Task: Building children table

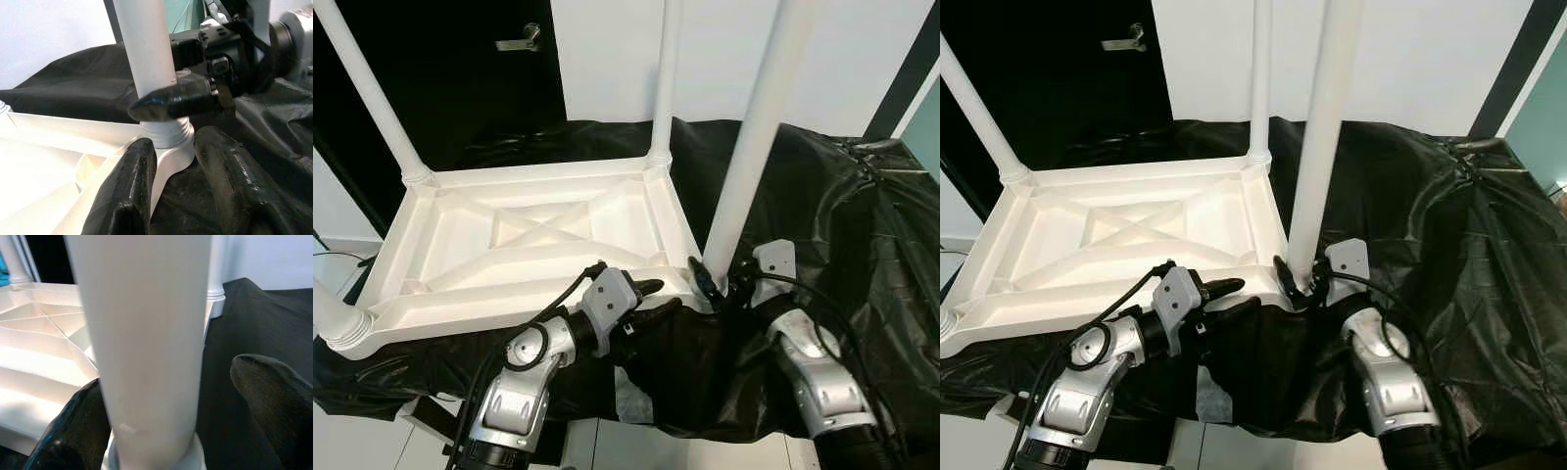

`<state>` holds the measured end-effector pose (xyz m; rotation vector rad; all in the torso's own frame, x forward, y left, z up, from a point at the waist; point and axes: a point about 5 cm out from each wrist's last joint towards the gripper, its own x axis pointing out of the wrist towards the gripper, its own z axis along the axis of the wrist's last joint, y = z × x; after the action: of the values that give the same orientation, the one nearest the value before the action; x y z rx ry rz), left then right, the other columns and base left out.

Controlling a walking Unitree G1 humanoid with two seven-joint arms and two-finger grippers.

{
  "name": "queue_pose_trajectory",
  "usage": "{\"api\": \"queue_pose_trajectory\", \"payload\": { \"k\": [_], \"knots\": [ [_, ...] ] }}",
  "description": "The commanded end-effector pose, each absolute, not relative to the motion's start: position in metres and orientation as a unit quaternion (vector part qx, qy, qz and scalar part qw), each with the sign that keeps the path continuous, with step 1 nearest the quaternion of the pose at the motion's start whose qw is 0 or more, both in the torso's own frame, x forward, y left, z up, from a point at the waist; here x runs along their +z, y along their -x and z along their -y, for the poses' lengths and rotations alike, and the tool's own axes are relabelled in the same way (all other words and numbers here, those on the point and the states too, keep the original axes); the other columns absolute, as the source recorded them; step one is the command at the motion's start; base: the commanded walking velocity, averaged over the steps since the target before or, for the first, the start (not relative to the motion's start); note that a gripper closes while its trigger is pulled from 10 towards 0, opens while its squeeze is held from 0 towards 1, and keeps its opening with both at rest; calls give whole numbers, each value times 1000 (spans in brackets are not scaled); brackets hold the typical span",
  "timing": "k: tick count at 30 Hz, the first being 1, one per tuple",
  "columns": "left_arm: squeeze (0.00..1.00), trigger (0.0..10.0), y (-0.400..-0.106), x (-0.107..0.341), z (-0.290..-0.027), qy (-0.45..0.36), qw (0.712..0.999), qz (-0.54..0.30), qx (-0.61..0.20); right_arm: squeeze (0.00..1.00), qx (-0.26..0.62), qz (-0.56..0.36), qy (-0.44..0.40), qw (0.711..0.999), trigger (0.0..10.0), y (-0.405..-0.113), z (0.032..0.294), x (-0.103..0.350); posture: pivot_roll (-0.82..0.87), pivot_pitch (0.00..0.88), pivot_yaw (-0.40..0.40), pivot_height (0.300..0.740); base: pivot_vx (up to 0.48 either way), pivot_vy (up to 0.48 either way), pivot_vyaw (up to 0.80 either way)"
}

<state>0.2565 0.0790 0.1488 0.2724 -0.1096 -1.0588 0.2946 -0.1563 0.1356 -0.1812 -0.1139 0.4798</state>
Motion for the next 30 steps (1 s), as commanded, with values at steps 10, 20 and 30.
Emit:
{"api": "queue_pose_trajectory", "payload": {
  "k": [10,20,30],
  "knots": [
    [0,10000,-258,145,-79,-141,866,53,-476,0,336,28,123,933,0,-315,150,131,49,0,-5,740,0,0,0],
    [0,10000,-254,143,-79,-152,869,59,-468,0,337,13,129,932,0,-314,158,122,57,0,-14,740,0,0,0],
    [0,10000,-253,142,-79,-160,866,66,-469,0,216,7,117,969,10000,-308,154,112,44,0,1,740,0,0,0]
  ]
}}
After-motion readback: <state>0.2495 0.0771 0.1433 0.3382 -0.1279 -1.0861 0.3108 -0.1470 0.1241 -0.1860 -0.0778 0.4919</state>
